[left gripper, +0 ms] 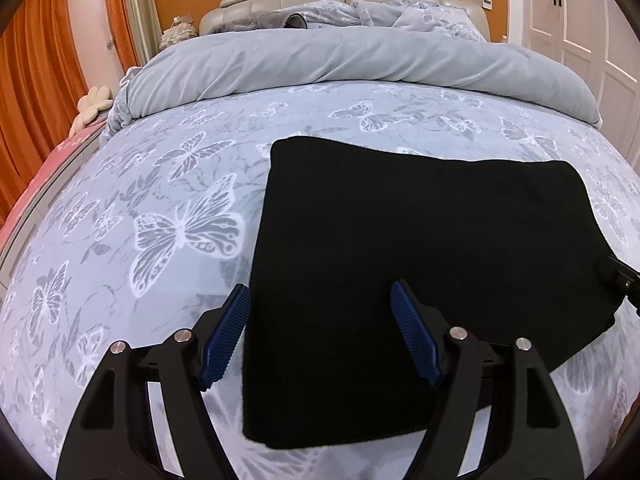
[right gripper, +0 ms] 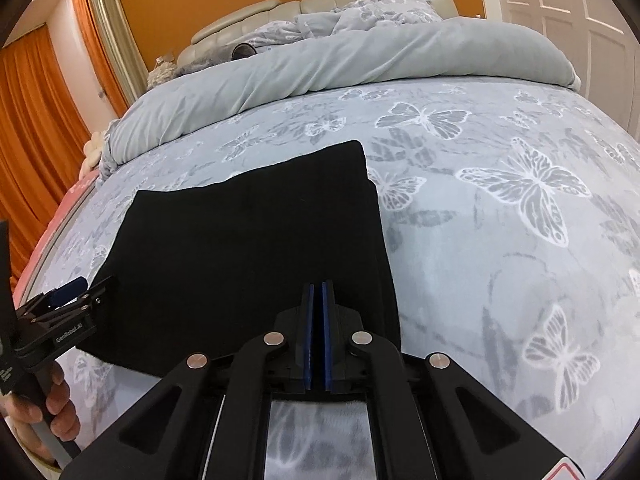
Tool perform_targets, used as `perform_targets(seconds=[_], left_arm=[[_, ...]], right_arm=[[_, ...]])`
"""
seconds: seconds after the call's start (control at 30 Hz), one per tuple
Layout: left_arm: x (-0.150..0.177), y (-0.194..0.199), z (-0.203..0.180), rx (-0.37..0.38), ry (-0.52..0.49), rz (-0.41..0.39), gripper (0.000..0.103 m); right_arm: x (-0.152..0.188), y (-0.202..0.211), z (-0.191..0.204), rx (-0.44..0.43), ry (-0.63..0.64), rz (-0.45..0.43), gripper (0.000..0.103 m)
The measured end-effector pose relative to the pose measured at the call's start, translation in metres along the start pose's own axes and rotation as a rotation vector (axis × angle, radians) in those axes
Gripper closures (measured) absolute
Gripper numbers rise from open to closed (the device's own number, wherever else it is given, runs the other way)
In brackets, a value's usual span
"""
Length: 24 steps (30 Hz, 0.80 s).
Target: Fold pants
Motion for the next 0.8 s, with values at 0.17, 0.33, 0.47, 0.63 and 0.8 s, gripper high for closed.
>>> perform_targets(seconds=[0.17,0.33,0.47,0.63,0.8], left_arm=[[0.009,0.008,0.005,0.002,-0.011,0.005,0.033],[0.019,0.013,0.008,-0.006,-0.018,0.022,0.033],[0.026,0.019,0.009,-0.022,-0.028,0.034,0.033],[0.038,0.033,0.018,0.022,-0.001,0.052,0.031],[0.056,0.023,0.05,0.327,0.21,0.168,0.017]], right_arm=[[0.008,0.015,-0.001,-0.019,-0.006,0.006,0.098],[0.013,0.017,0.001,0.009,0.013,0.033,0.098],[0.016,0.016,0.002,0.022,0.005,0.052,0.098],[0.022,0.04,0.004,0.012,-0.031,0.031,0.071],[0.024,0.041,-0.019,0.004,-0.091,0.026,0.028]])
Point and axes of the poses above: each gripper's, at about its wrist camera, not at the fingertips, and y roughly against the way its jaws point, z to its left, x to its underside, the point moved 2 cm from there along -y, roughly the way its jaws point, and after that the axes turned 5 degrees about -x, right-handed, at the moved point
